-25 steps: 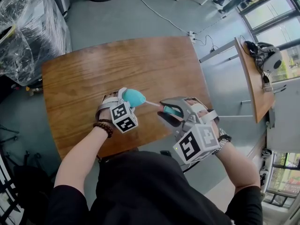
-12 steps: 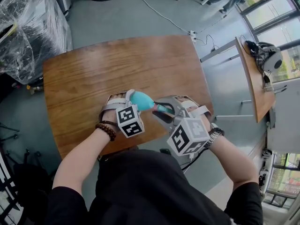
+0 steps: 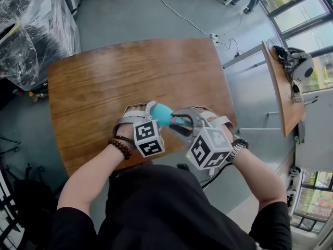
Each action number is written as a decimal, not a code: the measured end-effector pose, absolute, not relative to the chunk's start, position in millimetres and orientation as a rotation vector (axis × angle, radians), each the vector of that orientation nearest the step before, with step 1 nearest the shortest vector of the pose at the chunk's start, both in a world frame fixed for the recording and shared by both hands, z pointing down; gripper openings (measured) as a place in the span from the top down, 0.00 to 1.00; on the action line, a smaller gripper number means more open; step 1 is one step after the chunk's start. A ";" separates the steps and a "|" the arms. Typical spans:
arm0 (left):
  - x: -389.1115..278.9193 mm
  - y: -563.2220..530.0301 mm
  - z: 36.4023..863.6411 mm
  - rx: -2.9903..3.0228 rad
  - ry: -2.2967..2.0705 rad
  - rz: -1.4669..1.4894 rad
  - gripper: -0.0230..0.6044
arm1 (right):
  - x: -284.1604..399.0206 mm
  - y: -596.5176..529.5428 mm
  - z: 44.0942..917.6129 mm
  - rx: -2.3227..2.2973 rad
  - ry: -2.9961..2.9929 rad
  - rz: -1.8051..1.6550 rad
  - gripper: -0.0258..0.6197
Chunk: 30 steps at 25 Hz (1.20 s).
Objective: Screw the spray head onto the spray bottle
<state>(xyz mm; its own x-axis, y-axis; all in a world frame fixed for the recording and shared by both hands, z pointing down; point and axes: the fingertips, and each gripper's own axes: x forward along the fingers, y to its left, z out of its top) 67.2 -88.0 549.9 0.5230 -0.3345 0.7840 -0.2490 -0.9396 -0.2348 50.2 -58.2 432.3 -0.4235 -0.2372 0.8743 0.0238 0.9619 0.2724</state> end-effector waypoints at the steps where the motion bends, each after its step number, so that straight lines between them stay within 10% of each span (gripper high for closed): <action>1: 67.7 -87.0 549.8 -2.662 0.509 -1.396 0.32 | 50.2 -57.3 432.4 0.147 -1.992 -0.287 0.76; 30: 74.4 -70.7 547.5 -2.881 0.455 -1.217 0.32 | 63.7 -51.9 428.4 0.119 -1.986 -0.246 0.73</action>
<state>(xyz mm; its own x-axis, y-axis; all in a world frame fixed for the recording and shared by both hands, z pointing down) 74.4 -70.7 547.5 0.6621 -0.2552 0.7046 -0.2696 -0.9584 -0.0938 63.7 -51.9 428.4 -0.4151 -0.1951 0.8886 0.0278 0.9736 0.2267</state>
